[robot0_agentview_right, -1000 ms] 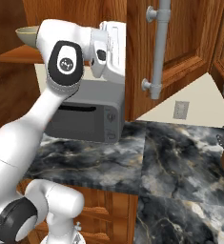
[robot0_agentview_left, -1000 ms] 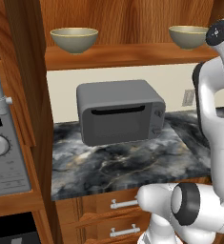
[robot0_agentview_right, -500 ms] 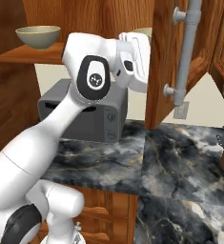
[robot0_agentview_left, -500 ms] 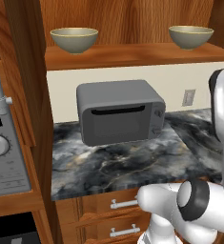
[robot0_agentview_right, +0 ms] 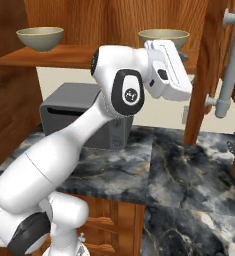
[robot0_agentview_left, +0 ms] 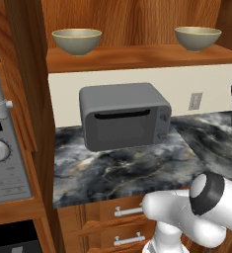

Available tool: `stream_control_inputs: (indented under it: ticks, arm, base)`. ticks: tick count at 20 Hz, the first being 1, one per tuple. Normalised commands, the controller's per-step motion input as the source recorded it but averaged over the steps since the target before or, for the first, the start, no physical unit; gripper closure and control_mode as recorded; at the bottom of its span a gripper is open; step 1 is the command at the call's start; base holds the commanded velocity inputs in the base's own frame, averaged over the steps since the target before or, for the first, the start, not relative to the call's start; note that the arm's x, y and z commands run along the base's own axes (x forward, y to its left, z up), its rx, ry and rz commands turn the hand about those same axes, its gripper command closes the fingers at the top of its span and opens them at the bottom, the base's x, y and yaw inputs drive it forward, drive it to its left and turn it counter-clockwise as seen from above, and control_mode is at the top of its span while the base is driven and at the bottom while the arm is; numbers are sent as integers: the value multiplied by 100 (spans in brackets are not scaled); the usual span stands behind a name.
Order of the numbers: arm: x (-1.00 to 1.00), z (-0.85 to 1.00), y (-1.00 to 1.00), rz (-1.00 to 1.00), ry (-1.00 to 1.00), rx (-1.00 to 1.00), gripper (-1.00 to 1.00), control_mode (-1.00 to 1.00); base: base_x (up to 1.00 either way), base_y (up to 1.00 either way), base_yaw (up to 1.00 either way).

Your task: Move the bowls from the cabinet to the plates on the dining table.

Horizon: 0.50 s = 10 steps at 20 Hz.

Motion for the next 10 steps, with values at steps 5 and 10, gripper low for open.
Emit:
stream_control_inputs:
  ticks: [5, 10]
  arm:
    - [3, 18, -50, 3, -4, -8, -100, -100]
    - [7, 10, -45, 6, -3, -5, -100, -100]
  base:
    - [0, 0, 0]
    - [0, 0, 0]
